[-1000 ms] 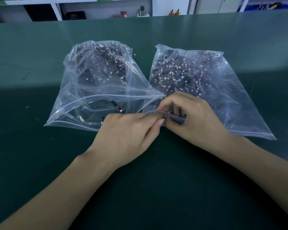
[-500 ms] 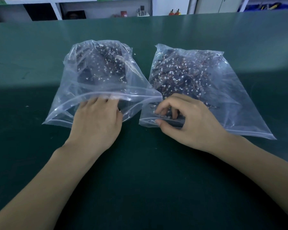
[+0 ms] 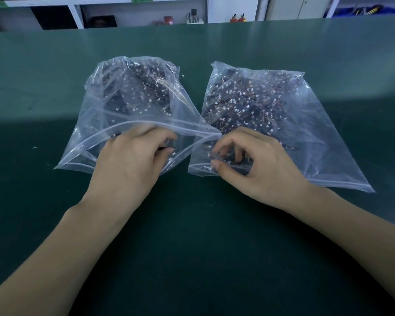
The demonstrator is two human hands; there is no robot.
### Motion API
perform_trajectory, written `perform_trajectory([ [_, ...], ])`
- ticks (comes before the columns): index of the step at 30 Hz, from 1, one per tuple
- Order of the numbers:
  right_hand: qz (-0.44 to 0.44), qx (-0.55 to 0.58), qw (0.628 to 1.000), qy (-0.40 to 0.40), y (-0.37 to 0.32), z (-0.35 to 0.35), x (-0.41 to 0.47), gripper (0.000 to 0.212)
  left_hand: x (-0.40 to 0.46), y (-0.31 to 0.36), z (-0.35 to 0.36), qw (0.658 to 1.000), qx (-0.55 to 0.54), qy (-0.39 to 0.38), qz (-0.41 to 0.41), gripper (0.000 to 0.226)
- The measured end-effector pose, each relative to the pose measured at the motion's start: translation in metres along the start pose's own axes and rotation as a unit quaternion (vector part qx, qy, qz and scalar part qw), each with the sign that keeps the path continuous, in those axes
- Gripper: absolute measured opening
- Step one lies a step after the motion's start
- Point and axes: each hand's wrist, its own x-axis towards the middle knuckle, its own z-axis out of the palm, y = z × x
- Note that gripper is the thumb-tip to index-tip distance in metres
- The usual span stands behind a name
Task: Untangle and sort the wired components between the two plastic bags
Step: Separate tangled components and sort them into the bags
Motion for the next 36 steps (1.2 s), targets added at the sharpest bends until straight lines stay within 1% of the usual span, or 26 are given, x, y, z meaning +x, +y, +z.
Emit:
perform_trajectory([
  [3,-0.001,0.016,1.000,0.009,0.000,0.001,0.000,0.020,0.000,0.011,-0.001,0.995,-0.045,0.066,0.059,0.008],
  [5,-0.003,0.033,0.999,0.016,0.000,0.001,0.000,0.026,-0.002,0.019,-0.001,0.987,-0.083,0.099,0.092,0.014],
  [8,-0.036,0.044,0.998,0.012,0.001,0.001,0.001,0.035,-0.005,0.029,0.002,0.977,-0.143,0.124,0.099,0.012],
  [10,-0.079,0.037,0.996,0.006,0.000,0.001,0.002,0.027,-0.007,0.034,0.007,0.970,-0.184,0.131,0.087,0.008],
  [12,-0.107,0.031,0.994,0.016,0.001,0.003,0.003,0.014,-0.008,0.039,0.011,0.965,-0.216,0.130,0.073,0.010],
  [14,-0.111,0.038,0.992,0.041,0.002,0.003,0.004,0.009,-0.008,0.041,0.013,0.960,-0.242,0.126,0.069,0.014],
  [19,-0.100,0.047,0.990,0.085,0.002,0.001,0.005,0.011,-0.008,0.040,0.015,0.957,-0.251,0.125,0.072,0.017],
  [21,-0.098,0.048,0.990,0.087,0.001,0.000,0.004,0.010,-0.009,0.040,0.017,0.954,-0.268,0.123,0.052,0.017],
  [26,-0.106,0.059,0.988,0.100,-0.002,-0.001,0.004,0.011,-0.010,0.040,0.018,0.946,-0.310,0.097,-0.008,0.005],
  [31,-0.101,0.073,0.986,0.110,-0.006,-0.003,0.004,0.007,-0.011,0.044,0.019,0.941,-0.331,0.066,-0.021,0.006],
  [34,-0.077,0.070,0.989,0.109,-0.006,-0.003,0.004,0.006,-0.011,0.044,0.018,0.939,-0.337,0.066,-0.023,0.010],
  [36,-0.072,0.062,0.989,0.111,-0.006,-0.004,0.005,0.005,-0.010,0.044,0.017,0.941,-0.331,0.065,-0.022,0.009],
])
